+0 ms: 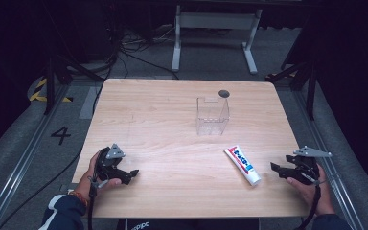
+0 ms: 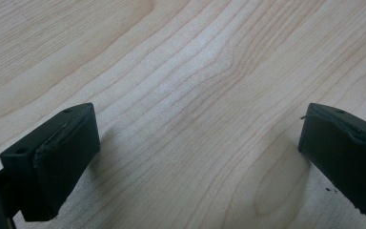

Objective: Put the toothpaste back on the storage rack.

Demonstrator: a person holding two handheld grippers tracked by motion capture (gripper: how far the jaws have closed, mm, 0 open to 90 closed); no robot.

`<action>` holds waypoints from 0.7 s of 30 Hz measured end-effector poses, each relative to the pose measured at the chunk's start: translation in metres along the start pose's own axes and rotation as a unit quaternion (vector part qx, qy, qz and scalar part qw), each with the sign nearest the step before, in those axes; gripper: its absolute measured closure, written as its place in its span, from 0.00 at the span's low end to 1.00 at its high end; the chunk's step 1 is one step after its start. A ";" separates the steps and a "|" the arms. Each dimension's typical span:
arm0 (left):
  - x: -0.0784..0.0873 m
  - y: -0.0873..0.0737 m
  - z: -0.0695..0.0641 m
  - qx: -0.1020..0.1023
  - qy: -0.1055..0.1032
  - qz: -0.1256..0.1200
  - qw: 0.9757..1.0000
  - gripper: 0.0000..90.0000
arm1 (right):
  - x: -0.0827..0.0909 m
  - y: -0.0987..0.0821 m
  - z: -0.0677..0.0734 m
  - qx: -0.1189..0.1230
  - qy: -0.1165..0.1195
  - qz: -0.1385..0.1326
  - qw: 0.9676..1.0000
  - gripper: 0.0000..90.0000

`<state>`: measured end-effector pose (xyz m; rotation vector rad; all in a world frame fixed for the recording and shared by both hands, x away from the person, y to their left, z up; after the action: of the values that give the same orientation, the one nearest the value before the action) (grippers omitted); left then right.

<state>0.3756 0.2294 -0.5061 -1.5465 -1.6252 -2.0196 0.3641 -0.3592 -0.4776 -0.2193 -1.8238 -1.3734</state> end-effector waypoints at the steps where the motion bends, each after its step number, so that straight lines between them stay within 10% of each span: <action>1: 0.000 0.000 0.000 0.000 0.000 0.000 1.000 0.01 | 0.000 0.003 0.002 0.005 0.003 0.000 1.000 0.28; 21: 0.000 0.000 0.000 -0.001 -0.002 0.000 1.000 0.01 | -0.025 0.062 0.059 0.090 0.091 0.040 0.991 0.31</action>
<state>0.3756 0.2297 -0.5062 -1.5525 -1.6252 -2.0186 0.3864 -0.2765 -0.4545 -0.0707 -1.7546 -1.1281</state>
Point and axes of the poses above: each handheld gripper's, and its own axes: x roughly backward along the jaws, y roughly out of its top, z roughly to its left, the point moved 3 cm from there along -x, roughly forward along the jaws, and after that the axes turned 8 degrees about x, right-handed, at the moved point
